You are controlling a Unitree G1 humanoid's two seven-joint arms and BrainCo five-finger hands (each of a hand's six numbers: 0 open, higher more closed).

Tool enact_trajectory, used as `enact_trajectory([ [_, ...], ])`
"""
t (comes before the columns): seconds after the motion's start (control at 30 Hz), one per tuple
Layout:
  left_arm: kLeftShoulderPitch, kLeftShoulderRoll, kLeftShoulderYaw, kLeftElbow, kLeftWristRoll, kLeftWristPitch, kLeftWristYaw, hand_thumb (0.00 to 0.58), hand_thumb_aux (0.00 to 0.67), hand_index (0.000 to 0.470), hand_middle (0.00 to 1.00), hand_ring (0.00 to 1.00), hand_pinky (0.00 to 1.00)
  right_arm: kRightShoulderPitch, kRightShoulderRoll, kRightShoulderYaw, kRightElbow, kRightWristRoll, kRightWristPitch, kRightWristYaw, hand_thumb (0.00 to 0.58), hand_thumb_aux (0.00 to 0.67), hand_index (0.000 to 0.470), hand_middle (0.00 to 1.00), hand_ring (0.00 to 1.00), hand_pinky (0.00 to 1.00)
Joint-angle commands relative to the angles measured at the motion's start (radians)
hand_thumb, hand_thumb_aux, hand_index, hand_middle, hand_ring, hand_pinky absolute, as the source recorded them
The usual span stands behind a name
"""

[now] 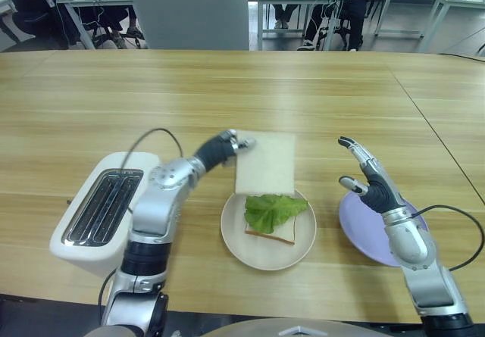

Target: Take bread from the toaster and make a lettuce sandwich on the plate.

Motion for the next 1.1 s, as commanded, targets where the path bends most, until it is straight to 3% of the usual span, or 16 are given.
enact_trajectory([
  [0.03,-0.011,-0.002,-0.078,0.12,0.016,-0.046,-0.036,0.58,0.67,0.46,1.0,1.0,1.0,0.008,-0.051,0.024,-0.005,-0.106,-0.075,-0.007,0.0,0.0,0.0,0.04,0.04,0.04],
  [0.37,-0.044,-0.017,-0.149,0.328,0.06,-0.16,-0.046,0.58,0.67,0.46,1.0,1.0,1.0,0.012,-0.089,0.148,0.01,-0.236,-0.166,0.037,0.0,0.0,0.0,0.05,0.05,0.05],
  [0.7,-0.063,-0.026,-0.15,0.437,0.096,-0.234,-0.031,0.58,0.67,0.46,1.0,1.0,1.0,-0.036,-0.041,0.295,0.085,-0.235,-0.199,0.104,0.0,0.0,0.0,0.05,0.05,0.05],
  [1.1,-0.061,-0.036,-0.172,0.495,0.142,-0.276,-0.026,0.58,0.67,0.46,1.0,1.0,1.0,-0.077,-0.025,0.373,0.194,-0.191,-0.209,0.178,0.0,0.0,0.0,0.05,0.05,0.05],
])
